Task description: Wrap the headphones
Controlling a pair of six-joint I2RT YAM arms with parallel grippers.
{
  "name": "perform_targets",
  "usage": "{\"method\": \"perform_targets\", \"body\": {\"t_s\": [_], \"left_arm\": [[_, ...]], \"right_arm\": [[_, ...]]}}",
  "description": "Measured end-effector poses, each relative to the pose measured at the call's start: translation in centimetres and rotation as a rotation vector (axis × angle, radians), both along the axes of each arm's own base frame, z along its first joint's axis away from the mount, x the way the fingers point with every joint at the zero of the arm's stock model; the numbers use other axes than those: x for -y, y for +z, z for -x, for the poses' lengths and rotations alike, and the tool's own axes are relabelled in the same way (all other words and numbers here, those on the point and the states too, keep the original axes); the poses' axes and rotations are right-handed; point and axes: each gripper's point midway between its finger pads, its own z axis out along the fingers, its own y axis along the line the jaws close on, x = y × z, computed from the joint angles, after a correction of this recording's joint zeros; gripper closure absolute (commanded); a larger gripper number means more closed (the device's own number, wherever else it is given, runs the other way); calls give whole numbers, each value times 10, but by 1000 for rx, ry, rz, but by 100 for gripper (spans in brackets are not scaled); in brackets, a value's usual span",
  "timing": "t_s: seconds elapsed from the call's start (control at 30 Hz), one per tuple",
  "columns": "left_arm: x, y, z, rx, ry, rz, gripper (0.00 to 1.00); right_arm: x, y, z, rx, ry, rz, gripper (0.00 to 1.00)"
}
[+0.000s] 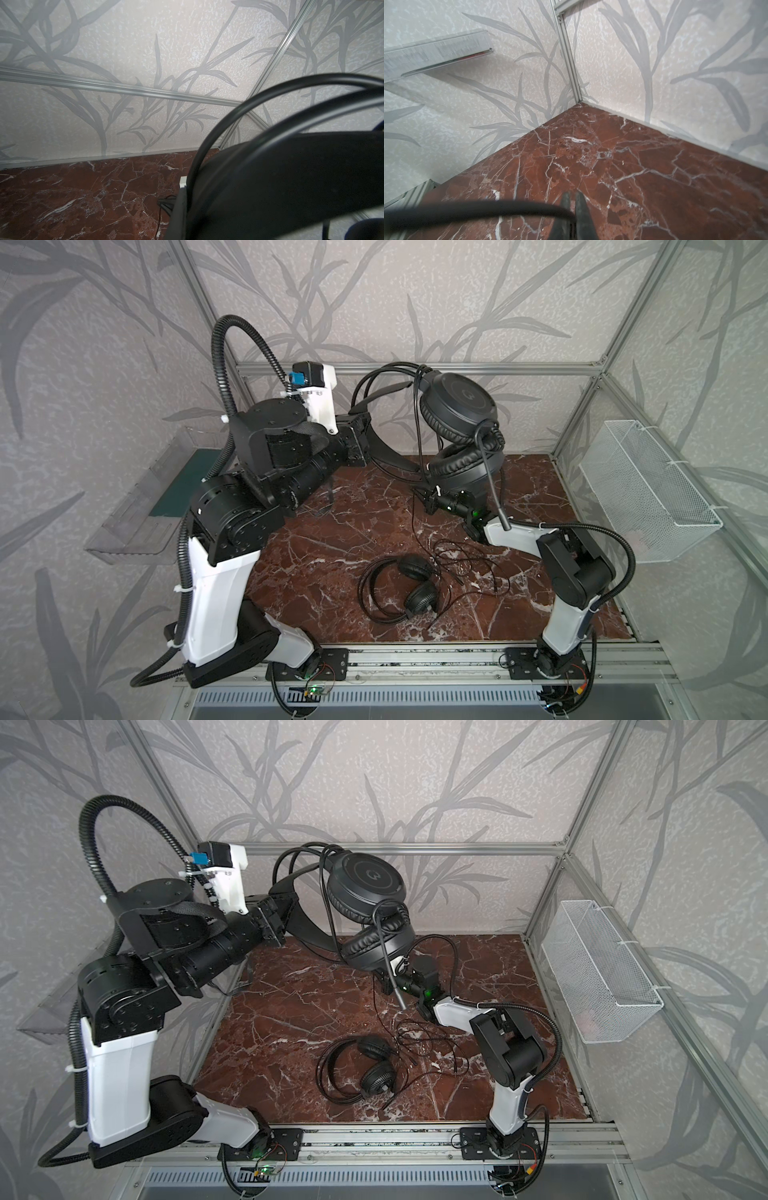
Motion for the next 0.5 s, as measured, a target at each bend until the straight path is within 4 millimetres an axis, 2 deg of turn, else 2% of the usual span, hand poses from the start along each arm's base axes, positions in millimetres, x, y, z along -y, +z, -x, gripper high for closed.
{"method": "perform_targets", "body": {"t_s": [0.13, 0.23, 0.33, 0.4, 0.5], "left_arm": [[-10, -4, -13, 3, 82, -39, 100], [-21, -15, -38, -24, 173, -76, 100], [-36, -34, -76, -82, 275, -88, 100], [-44, -53, -103, -133, 337, -103, 100], [-56, -91, -141, -229, 414, -150, 100]], "right_arm": [[-4, -34, 32, -51, 14, 53, 100], [-4, -43, 70, -60, 30, 97, 100], [-10, -27, 113, 4, 61, 141, 100], [-15, 2, 143, 85, 90, 151, 100], [-15, 43, 179, 193, 126, 150, 100]]}}
